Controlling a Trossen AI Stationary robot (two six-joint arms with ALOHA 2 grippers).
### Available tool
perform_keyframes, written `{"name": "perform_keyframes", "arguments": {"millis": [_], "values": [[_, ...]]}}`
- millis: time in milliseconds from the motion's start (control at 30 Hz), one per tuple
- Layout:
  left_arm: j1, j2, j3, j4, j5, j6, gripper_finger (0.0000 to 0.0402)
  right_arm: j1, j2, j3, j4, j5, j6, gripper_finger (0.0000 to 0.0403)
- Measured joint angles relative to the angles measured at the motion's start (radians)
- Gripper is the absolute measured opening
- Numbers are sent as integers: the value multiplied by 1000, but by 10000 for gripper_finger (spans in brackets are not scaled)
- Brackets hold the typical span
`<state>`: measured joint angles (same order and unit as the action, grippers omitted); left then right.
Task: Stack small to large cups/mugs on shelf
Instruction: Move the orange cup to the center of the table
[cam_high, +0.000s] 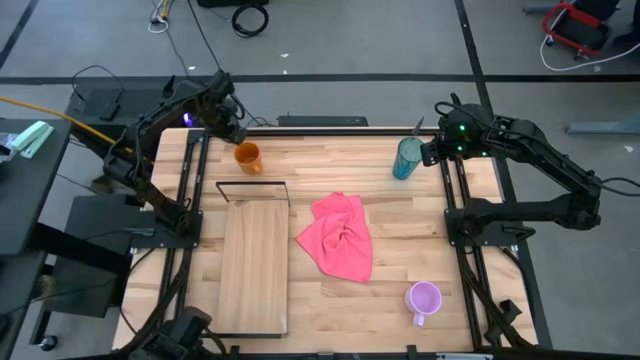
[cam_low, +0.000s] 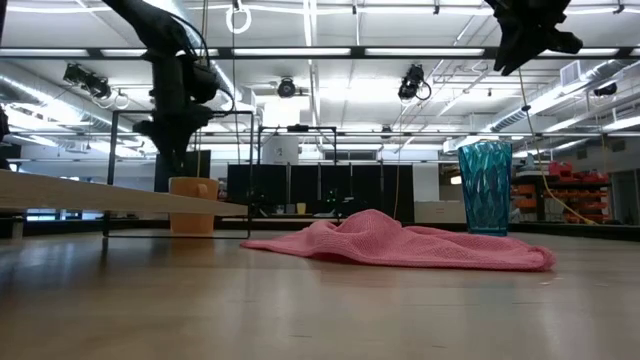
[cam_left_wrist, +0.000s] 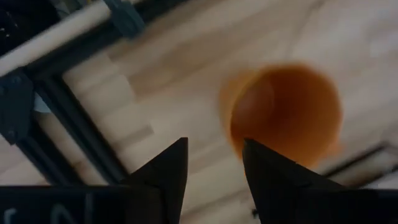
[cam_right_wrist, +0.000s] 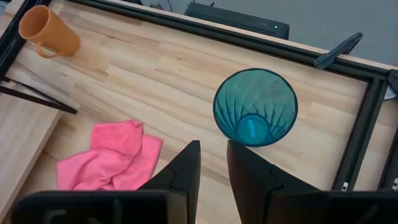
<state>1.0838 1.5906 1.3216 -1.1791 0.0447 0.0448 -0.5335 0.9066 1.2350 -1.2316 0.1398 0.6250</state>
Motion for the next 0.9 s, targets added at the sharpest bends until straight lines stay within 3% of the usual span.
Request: {"name": "perform_keyframes", "arguments": {"millis": [367,667,900], "values": [[6,0,0,-49,-8,260,158,0,0,0,0,0,0,87],[-53,0,0,-48,54,193,154,58,0,0,-1,0,9,87],[-99,0,-50,3,56,34,162,115,0,0,-1,0,54,87]]}}
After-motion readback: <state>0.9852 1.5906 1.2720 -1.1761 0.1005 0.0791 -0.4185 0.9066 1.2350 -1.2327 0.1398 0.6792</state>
